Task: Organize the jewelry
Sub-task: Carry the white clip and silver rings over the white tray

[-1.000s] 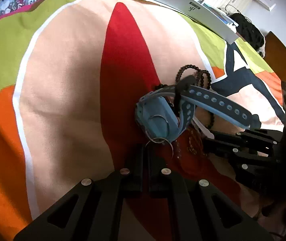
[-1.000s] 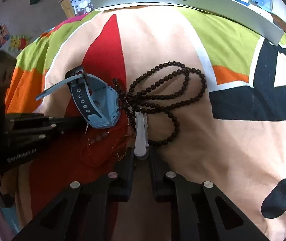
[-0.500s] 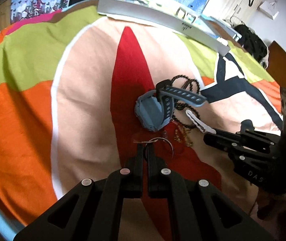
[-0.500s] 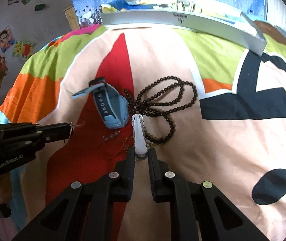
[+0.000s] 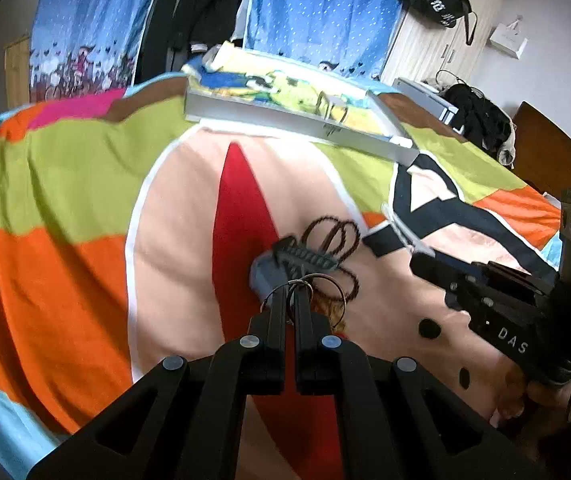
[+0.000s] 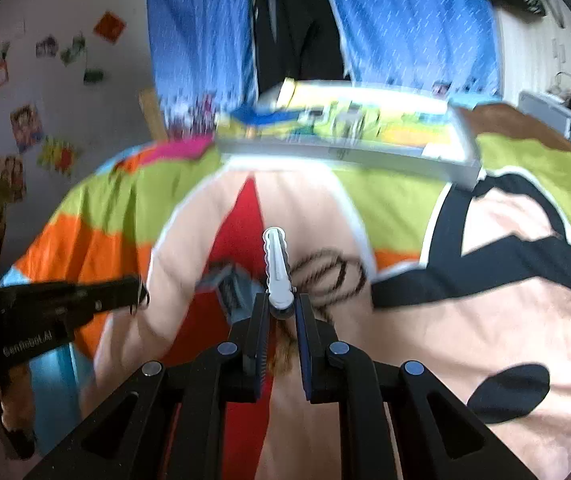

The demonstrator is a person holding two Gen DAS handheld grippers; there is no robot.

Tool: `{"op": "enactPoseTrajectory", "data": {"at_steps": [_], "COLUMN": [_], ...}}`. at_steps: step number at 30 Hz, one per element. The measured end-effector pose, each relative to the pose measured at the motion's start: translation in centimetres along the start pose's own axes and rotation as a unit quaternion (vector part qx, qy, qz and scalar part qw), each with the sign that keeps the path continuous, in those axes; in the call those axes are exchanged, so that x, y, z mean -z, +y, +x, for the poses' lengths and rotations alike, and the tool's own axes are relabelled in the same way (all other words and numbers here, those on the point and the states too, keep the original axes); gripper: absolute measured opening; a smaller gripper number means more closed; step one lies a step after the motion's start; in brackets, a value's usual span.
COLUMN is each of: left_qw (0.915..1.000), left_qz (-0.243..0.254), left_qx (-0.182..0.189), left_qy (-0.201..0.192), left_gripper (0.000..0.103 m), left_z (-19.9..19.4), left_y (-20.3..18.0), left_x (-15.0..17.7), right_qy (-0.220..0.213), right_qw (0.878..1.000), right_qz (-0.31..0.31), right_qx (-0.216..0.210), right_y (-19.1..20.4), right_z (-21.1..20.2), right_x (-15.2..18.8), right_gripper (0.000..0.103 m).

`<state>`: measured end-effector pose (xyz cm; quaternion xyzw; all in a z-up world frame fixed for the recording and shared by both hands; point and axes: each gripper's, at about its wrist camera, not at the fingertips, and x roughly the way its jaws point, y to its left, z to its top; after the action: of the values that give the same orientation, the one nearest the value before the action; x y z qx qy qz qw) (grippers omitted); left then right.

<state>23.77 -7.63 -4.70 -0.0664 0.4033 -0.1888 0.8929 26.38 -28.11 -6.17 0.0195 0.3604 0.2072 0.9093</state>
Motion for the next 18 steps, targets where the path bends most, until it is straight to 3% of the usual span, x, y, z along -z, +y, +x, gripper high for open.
{"op": "enactPoseTrajectory", "data": {"at_steps": [4, 18], "left_qw": [1.0, 0.9959], "left_qz": [0.002, -0.032], "left_qx": [0.002, 0.003], "left_qy": [-0.008, -0.085], "left_gripper": [0.001, 0.001], "left_z": [-0.2, 2.4], "left_y": [-0.8, -0.9], "left_x": [-2.1, -12.5], "right_qy": [-0.054, -0.136], "right_qw": [0.998, 0.989], "right_qz": [0.002, 0.035], "right_qx": [0.022, 0.052], "right_y": [-0.8, -5.6], "right_z": [-0.5, 2.1], "right_x": [-1.7, -7.1], "right_gripper": [0.013, 0.013]}}
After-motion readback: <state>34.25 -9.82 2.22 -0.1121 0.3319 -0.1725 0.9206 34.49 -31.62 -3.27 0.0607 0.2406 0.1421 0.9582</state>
